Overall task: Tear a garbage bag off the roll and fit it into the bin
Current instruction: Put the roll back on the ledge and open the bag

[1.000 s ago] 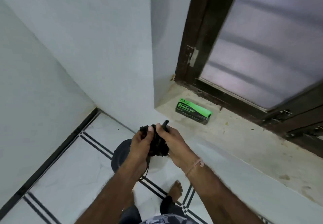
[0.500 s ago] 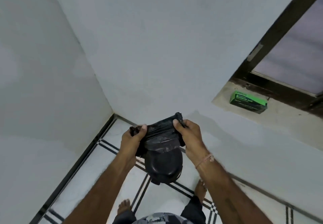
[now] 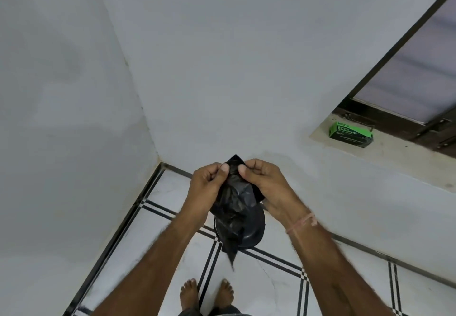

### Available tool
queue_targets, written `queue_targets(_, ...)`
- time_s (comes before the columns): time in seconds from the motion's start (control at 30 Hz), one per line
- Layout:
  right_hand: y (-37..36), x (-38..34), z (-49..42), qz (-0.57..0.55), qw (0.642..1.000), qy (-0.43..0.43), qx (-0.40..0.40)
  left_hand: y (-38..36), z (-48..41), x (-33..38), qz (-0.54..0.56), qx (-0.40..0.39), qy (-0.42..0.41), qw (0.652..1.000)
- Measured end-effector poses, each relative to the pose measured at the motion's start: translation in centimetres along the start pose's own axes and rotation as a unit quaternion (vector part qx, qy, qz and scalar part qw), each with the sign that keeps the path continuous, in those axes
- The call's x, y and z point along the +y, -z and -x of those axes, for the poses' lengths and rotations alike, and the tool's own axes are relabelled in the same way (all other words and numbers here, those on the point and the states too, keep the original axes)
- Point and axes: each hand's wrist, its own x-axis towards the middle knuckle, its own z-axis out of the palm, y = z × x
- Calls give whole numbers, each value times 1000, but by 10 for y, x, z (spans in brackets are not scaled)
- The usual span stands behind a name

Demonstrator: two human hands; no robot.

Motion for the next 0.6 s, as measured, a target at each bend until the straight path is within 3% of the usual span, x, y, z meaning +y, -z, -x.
queue_targets(0.43, 24, -5, 37, 66, 997, 37, -17, -3, 38, 12, 35, -62, 48, 996)
queue_targets(0.5, 20, 1, 37, 99, 991, 68, 61, -8, 41, 13, 49, -35, 45, 997)
queue_targets(0.6, 6, 12, 45, 199, 938, 176, 224, -18, 44, 12, 52, 32, 30, 998)
